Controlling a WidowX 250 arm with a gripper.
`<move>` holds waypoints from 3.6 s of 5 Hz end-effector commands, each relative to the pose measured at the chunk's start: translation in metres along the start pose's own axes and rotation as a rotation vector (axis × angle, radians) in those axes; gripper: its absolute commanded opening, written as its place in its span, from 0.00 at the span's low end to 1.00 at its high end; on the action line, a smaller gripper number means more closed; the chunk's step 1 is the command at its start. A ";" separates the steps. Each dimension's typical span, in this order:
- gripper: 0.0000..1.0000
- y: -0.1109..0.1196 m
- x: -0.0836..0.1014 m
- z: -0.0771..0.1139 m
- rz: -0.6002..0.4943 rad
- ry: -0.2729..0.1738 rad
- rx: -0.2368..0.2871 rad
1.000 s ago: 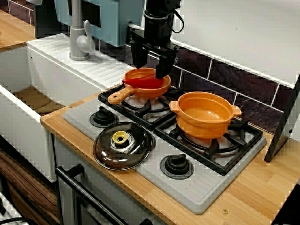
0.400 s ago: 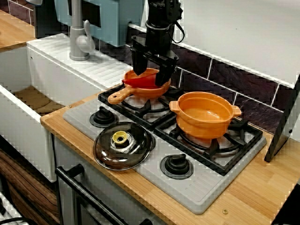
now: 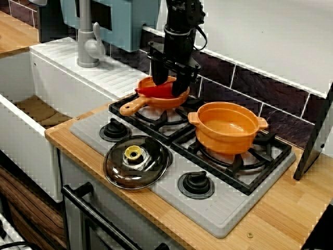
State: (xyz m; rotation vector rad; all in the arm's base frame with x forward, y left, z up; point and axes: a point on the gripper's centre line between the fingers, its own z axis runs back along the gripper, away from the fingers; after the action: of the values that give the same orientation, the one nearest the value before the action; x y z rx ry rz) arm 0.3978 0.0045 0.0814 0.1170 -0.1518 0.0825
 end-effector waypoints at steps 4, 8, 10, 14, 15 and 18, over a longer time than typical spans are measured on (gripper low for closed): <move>0.00 0.002 -0.001 0.046 -0.012 -0.037 -0.056; 0.00 -0.012 -0.013 0.075 -0.031 -0.054 -0.083; 1.00 0.000 -0.010 0.066 -0.007 -0.031 -0.052; 1.00 0.010 -0.004 0.047 0.023 -0.016 -0.022; 1.00 0.010 -0.003 0.046 0.028 -0.015 -0.023; 1.00 0.006 -0.007 0.027 0.022 -0.013 0.006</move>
State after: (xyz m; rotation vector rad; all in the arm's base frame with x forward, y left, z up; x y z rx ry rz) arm 0.3862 0.0048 0.0905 0.1198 -0.1278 0.1111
